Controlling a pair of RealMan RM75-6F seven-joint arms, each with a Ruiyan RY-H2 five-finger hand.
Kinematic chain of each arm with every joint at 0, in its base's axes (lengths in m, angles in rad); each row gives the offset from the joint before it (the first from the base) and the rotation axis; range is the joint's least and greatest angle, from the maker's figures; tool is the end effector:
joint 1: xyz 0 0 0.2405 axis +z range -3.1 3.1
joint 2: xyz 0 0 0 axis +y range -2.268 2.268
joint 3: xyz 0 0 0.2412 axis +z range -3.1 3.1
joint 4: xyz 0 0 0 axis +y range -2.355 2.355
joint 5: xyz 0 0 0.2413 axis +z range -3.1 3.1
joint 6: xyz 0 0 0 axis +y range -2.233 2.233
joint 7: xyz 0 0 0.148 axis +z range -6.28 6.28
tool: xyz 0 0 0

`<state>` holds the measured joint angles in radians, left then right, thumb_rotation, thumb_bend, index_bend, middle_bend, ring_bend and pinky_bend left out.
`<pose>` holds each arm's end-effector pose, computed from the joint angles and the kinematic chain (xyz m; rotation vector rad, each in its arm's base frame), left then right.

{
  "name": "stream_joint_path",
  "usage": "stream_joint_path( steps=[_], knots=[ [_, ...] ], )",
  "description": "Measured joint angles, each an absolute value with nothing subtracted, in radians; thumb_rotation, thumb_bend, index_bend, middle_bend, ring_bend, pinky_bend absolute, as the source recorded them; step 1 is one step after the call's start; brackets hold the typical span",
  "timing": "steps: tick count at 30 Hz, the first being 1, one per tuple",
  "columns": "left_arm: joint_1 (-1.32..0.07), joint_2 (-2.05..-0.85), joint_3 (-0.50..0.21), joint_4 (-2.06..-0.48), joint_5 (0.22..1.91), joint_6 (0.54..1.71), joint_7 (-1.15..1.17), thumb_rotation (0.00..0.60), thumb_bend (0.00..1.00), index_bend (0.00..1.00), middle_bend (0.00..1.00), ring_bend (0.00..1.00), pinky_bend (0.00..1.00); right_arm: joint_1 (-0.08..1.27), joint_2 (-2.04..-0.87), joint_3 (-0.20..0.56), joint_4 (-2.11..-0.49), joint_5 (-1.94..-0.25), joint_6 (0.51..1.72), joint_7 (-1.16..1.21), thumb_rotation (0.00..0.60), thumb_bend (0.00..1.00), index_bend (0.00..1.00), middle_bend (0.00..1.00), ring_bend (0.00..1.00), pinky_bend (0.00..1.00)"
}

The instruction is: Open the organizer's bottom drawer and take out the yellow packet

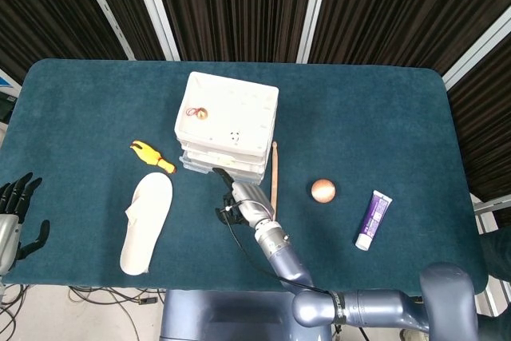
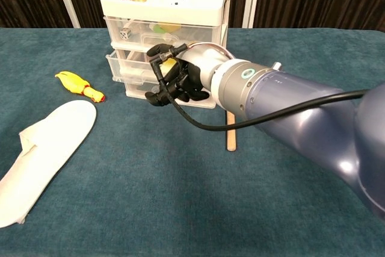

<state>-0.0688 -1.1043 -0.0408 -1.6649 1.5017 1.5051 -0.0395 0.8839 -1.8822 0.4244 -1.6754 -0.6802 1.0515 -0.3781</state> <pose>-0.3019 0.1786 0.1244 -1.3464 -0.9637 -0.9626 0.0250 -0.2957 -0.1027 1.6389 -1.6634 1.2412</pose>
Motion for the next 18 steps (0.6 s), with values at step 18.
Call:
stream_joint_path(
  steps=[18],
  knots=[
    [-0.069,-1.104,-0.04,-1.665,1.503,1.504,-0.04,0.6,0.47,0.04,0.0,0.0,0.0,0.961,-1.912,0.431,-1.619,-0.546,1.124,-0.526,0.6,0.47,0.09,0.8,0.83,0.99]
  ],
)
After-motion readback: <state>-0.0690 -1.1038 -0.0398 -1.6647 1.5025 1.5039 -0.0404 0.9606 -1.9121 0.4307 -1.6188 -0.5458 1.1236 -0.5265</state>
